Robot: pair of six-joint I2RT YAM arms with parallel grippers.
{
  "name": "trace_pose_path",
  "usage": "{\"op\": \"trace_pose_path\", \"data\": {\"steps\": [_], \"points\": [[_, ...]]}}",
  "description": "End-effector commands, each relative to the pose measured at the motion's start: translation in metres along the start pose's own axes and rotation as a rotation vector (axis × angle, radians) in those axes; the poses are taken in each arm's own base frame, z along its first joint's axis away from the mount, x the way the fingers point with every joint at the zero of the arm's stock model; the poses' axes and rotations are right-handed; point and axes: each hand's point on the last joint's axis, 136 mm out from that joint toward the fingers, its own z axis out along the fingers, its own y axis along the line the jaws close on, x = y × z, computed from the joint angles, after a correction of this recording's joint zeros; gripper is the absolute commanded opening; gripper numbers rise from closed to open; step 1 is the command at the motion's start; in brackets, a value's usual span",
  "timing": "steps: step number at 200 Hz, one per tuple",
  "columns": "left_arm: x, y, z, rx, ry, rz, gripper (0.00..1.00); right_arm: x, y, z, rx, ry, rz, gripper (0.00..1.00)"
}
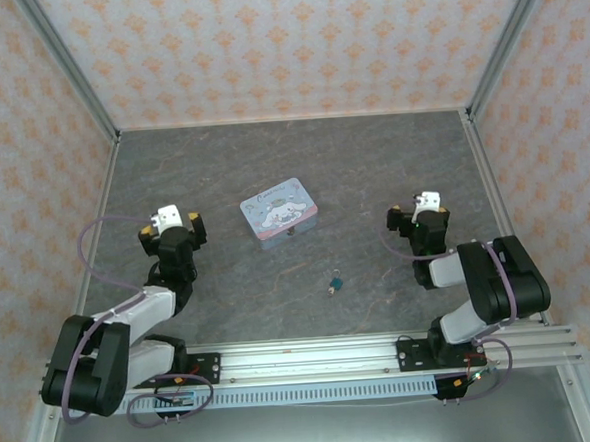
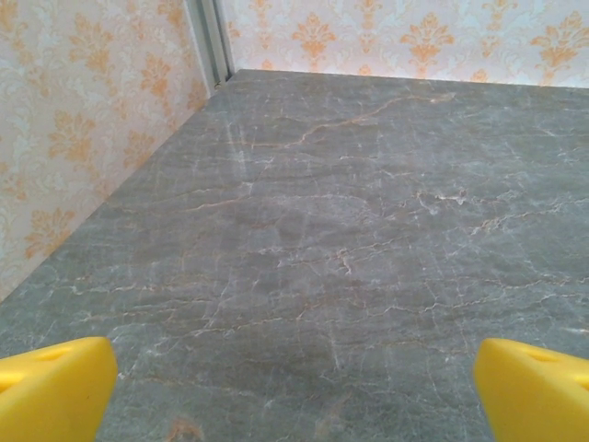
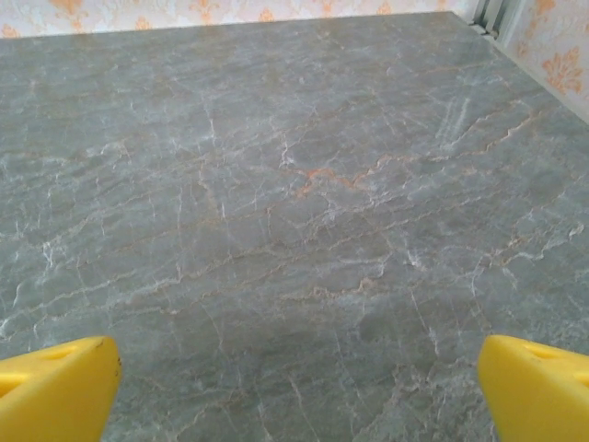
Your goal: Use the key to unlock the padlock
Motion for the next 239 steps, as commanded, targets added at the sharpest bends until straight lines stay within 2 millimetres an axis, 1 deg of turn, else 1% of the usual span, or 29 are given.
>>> {"op": "trace_pose_path", "data": {"steps": [1,11,21,44,53,65,70,72,77,92,109,114,125,239], "points": [[-0.017,-0.005,0.005,0.029,-0.066,-0.017,1.0,-0.023,-0.003,0.016,0.015,0.0,0.028,0.99],[-0.018,-0.009,0.008,0.043,-0.072,-0.019,1.0,-0.023,-0.008,0.024,0.012,0.027,0.065,0.99],[-0.017,-0.014,0.012,0.066,-0.07,0.002,1.0,-0.023,-0.02,0.026,0.036,0.046,0.115,0.99],[-0.007,-0.025,0.022,0.096,-0.072,0.026,1.0,-0.024,-0.019,0.025,0.025,0.037,0.12,0.99],[0.002,-0.029,0.027,0.108,-0.059,0.04,1.0,-0.024,-0.019,0.025,0.025,0.037,0.121,0.99],[0.0,-0.035,0.031,0.126,-0.082,0.045,1.0,-0.024,-0.019,0.025,0.025,0.036,0.12,0.99],[0.0,-0.036,0.031,0.134,-0.065,0.049,1.0,-0.024,-0.019,0.025,0.025,0.036,0.121,0.99],[0.004,-0.037,0.031,0.137,-0.045,0.057,1.0,-0.024,-0.019,0.025,0.026,0.037,0.12,0.99],[0.006,-0.038,0.032,0.15,-0.033,0.062,1.0,-0.024,-0.019,0.025,0.025,0.037,0.12,0.99],[0.006,-0.04,0.035,0.161,-0.024,0.062,1.0,-0.024,-0.019,0.025,0.026,0.038,0.12,0.99],[0.004,-0.038,0.049,0.148,0.036,0.051,1.0,-0.023,-0.019,0.026,0.025,0.04,0.119,0.99],[0.006,-0.037,0.054,0.149,0.07,0.042,1.0,-0.023,-0.019,0.026,0.026,0.041,0.12,0.99],[0.007,-0.034,0.055,0.174,0.065,0.014,1.0,-0.024,-0.02,0.026,0.028,0.039,0.12,0.99],[0.007,-0.034,0.055,0.167,0.069,0.023,1.0,-0.024,-0.019,0.026,0.031,0.04,0.112,0.99]]}}
